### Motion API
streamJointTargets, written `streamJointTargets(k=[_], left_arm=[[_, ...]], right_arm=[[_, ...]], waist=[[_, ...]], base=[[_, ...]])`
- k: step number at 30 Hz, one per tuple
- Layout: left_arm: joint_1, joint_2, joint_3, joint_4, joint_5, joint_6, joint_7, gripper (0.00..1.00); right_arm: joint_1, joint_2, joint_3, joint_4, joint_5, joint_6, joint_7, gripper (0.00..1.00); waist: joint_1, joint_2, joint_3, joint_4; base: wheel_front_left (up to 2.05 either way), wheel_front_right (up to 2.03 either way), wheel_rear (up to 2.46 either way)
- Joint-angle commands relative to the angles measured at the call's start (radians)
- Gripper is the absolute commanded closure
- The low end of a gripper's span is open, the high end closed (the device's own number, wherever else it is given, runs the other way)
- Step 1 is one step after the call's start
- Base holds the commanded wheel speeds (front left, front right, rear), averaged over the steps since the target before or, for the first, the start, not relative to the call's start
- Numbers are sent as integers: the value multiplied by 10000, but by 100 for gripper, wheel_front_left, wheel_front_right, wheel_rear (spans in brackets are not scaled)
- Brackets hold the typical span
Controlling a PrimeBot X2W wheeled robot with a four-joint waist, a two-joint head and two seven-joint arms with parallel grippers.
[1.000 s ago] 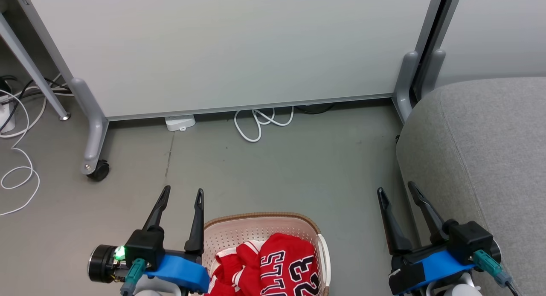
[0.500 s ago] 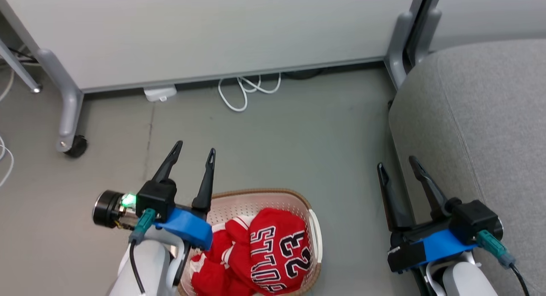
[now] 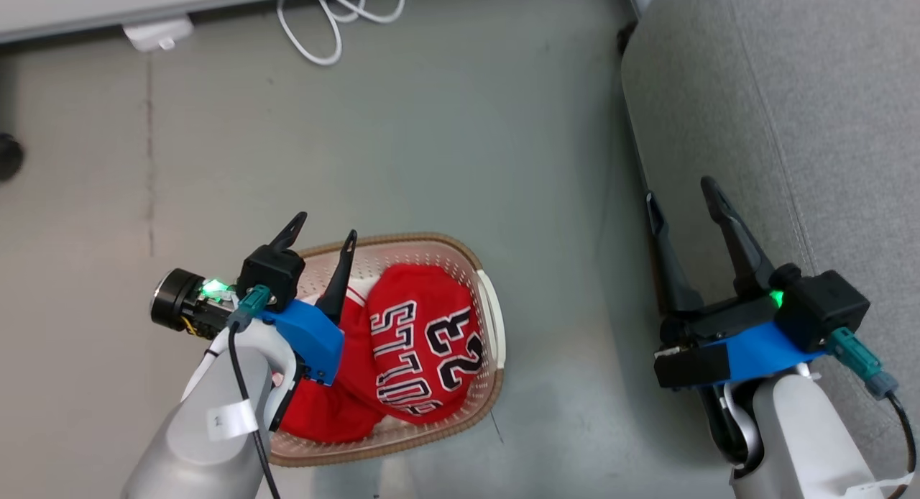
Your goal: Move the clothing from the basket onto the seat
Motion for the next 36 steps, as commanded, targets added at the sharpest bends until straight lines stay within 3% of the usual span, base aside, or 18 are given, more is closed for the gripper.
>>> streamJointTargets(k=[1,11,19,27,36], left_arm=[[-374,98,-281,404,-164,-13,-26,0],[-1711,-67,-1856,2772,-938,-14,141,0],[-2629,-246,-2869,4253,-1360,-14,1168,0],[-3256,-227,-3434,4766,-1770,-15,2338,0],[-3721,-90,-3572,4928,-2374,-15,2831,0]], right_arm=[[-234,-25,-46,-83,8,2,-34,0],[-836,-22,-212,-416,-242,1,-35,0],[-1217,-22,-375,-714,-371,2,-35,0],[-1383,-22,-570,-1076,-507,1,-34,0],[-1375,-22,-673,-1471,-529,1,-35,0]], waist=[[-1,0,756,-337],[-1,0,2060,-356],[-1,0,3080,-331],[-1,0,4035,-367],[-1,0,4955,-414]], base=[[0,0,0],[0,0,0],[0,0,0],[0,0,0],[0,0,0]])
